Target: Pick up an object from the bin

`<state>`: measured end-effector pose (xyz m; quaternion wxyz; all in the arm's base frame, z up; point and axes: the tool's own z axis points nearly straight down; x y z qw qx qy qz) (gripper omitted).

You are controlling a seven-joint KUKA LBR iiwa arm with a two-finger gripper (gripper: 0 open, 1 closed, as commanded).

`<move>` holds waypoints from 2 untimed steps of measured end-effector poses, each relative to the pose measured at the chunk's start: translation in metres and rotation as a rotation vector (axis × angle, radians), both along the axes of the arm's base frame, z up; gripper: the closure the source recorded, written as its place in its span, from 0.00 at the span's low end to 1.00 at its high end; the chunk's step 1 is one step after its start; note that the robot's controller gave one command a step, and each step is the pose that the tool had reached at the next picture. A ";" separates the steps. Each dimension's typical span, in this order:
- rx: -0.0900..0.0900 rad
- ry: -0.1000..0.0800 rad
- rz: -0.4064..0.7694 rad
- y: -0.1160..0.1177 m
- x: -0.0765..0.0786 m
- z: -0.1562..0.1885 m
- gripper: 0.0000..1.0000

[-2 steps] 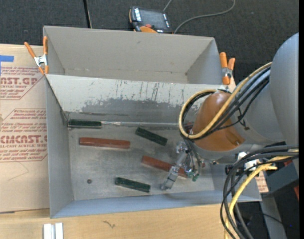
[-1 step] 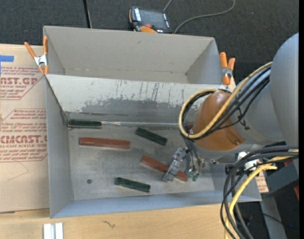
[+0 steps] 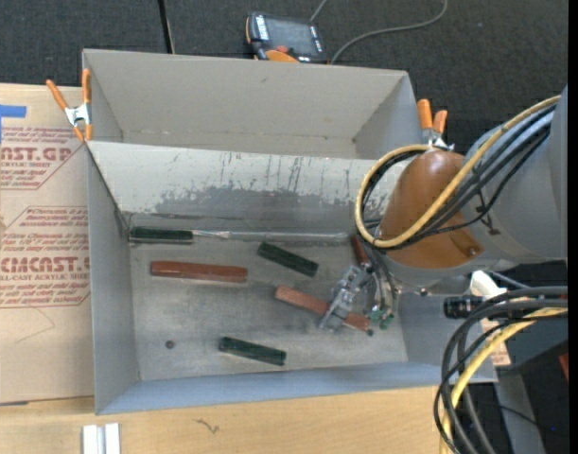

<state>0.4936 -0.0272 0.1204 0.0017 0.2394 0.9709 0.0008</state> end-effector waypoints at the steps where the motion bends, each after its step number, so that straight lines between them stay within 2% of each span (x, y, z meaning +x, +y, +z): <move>1: 0.000 0.002 0.001 0.000 0.000 0.018 1.00; 2: 0.000 0.001 0.001 0.001 0.001 0.044 1.00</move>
Offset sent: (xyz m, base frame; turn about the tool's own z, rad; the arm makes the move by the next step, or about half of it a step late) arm -0.0001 -0.0002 0.0180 0.0000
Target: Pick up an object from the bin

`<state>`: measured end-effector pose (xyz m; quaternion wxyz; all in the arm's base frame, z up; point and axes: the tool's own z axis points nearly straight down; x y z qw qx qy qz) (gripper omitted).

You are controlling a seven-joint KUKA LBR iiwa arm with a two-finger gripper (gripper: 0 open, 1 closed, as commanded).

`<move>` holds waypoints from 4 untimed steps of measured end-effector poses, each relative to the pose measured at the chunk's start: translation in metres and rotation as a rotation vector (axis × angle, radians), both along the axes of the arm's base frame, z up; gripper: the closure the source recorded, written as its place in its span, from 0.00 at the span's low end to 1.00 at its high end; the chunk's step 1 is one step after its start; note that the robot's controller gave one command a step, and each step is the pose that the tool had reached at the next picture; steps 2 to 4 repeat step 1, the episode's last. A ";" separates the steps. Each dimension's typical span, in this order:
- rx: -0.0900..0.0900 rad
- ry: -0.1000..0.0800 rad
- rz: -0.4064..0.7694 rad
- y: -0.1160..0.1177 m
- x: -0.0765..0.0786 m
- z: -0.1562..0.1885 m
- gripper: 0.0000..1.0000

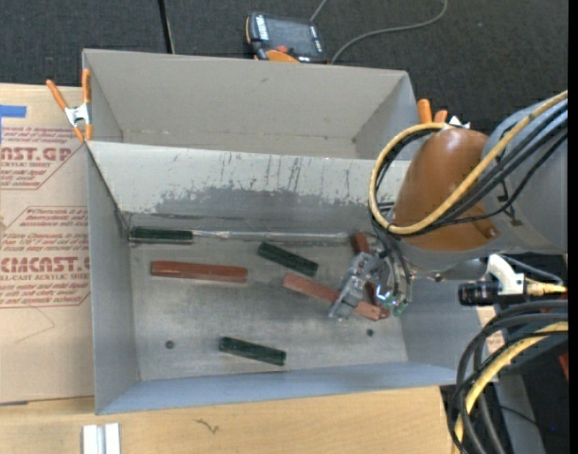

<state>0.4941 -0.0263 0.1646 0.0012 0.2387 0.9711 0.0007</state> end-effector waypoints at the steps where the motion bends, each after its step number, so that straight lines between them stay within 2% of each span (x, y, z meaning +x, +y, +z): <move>1: 0.000 0.001 0.001 0.001 0.000 0.011 1.00; 4: 0.000 0.001 0.001 0.001 0.000 0.011 1.00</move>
Offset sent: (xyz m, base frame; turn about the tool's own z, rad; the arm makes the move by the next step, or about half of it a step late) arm 0.0001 0.0000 0.0110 0.0000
